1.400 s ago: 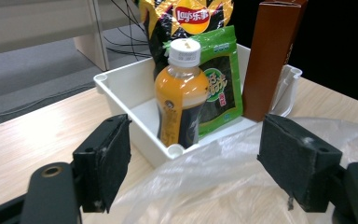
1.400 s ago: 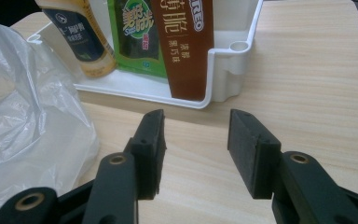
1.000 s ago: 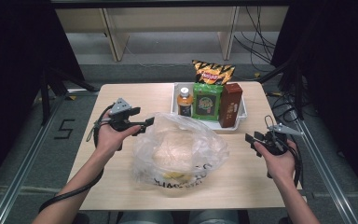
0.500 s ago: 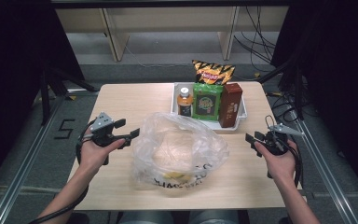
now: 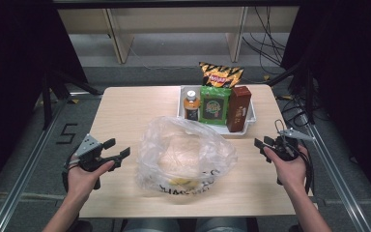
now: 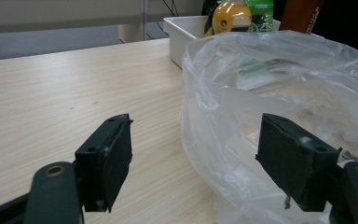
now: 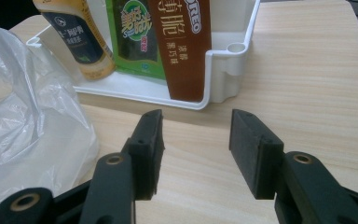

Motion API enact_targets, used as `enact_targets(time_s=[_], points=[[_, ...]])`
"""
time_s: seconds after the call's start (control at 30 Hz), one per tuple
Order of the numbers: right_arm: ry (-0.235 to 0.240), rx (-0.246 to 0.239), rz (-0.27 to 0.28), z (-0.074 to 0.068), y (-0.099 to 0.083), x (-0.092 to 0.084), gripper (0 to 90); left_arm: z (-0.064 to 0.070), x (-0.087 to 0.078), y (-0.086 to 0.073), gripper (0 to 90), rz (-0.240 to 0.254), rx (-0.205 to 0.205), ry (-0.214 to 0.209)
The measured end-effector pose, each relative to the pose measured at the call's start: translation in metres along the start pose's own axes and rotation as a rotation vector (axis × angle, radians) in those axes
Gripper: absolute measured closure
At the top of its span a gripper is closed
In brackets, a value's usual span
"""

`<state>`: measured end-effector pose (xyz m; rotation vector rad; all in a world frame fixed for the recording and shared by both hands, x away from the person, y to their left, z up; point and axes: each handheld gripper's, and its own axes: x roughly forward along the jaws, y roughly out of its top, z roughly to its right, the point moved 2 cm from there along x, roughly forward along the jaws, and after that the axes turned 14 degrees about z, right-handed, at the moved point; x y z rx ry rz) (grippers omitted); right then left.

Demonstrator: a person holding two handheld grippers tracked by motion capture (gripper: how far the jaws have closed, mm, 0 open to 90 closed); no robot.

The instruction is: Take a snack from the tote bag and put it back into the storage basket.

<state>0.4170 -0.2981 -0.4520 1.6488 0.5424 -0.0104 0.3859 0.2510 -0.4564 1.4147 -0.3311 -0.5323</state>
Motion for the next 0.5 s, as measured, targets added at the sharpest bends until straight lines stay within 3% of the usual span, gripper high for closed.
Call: enact_targets(time_s=[0.07, 0.1, 0.13, 0.33, 0.37, 0.43, 0.5], points=[[0.009, 0.001, 0.006, 0.001, -0.001, 0.001, 54.9, -0.002, -0.002, -0.004, 25.6, -0.002, -0.011, 0.006], [-0.003, 0.035, -0.005, -0.002, -0.001, 0.0, 54.8, -0.002, -0.003, -0.007, 25.6, -0.004, -0.022, 0.011], [0.006, -0.001, 0.005, 0.001, -0.001, 0.001, 54.8, -0.003, -0.002, -0.01, 25.7, -0.006, -0.026, 0.008], [0.012, -0.009, 0.019, 0.003, -0.001, 0.002, 54.3, -0.005, 0.0, -0.02, 25.7, -0.024, -0.049, 0.019], [-0.014, 0.054, 0.003, -0.001, -0.001, 0.0, 54.3, -0.006, 0.0, -0.021, 25.6, -0.027, -0.05, 0.022], [-0.008, 0.01, 0.011, 0.003, 0.0, -0.001, 54.2, -0.006, 0.001, -0.023, 25.4, -0.029, -0.053, 0.02], [-0.008, 0.016, 0.008, 0.003, 0.0, -0.002, 54.0, -0.008, 0.002, -0.024, 25.1, -0.028, -0.059, 0.023]])
